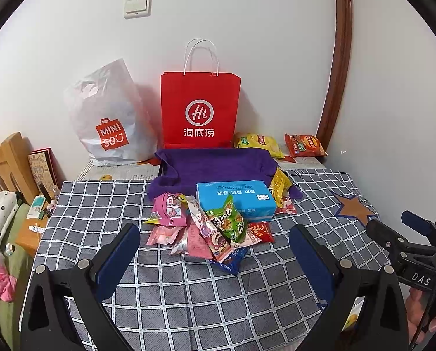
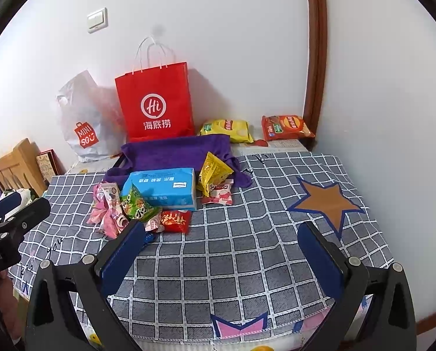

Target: Organize snacks

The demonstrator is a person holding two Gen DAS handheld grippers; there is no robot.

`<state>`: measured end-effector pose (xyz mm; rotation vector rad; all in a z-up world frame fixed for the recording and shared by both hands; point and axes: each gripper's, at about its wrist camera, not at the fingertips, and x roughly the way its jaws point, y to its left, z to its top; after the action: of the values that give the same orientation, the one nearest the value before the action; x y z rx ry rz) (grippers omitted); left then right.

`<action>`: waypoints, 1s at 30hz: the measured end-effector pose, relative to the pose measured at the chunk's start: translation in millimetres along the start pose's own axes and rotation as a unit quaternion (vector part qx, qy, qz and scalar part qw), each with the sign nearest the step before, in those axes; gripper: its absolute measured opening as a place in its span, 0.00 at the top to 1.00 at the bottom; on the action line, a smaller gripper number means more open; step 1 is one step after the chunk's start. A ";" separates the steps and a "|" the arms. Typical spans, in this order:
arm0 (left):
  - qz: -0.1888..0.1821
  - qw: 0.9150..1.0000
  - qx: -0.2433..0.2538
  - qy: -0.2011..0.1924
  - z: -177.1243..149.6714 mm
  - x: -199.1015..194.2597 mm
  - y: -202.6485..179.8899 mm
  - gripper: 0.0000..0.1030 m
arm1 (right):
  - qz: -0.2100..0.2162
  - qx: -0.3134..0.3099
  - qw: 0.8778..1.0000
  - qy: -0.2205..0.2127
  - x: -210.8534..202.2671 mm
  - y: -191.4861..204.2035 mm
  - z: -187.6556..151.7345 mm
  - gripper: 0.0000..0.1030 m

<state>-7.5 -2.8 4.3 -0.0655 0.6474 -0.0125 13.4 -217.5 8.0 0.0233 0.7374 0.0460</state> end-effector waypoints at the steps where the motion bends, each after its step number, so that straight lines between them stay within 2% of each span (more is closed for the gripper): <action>1: 0.000 1.000 0.000 0.000 -0.2 0.2 -0.8 0.01 | 0.001 0.000 1.000 -0.001 -0.2 -0.4 0.3 0.00; 30: -0.005 1.000 0.001 0.003 -4.7 4.1 -4.8 0.01 | 0.001 -0.001 1.000 -0.006 -3.3 2.0 -1.5 0.00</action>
<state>-7.0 -8.0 -1.6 -0.0677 0.6524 -0.0227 9.9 -215.7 9.2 0.0222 0.7260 0.0493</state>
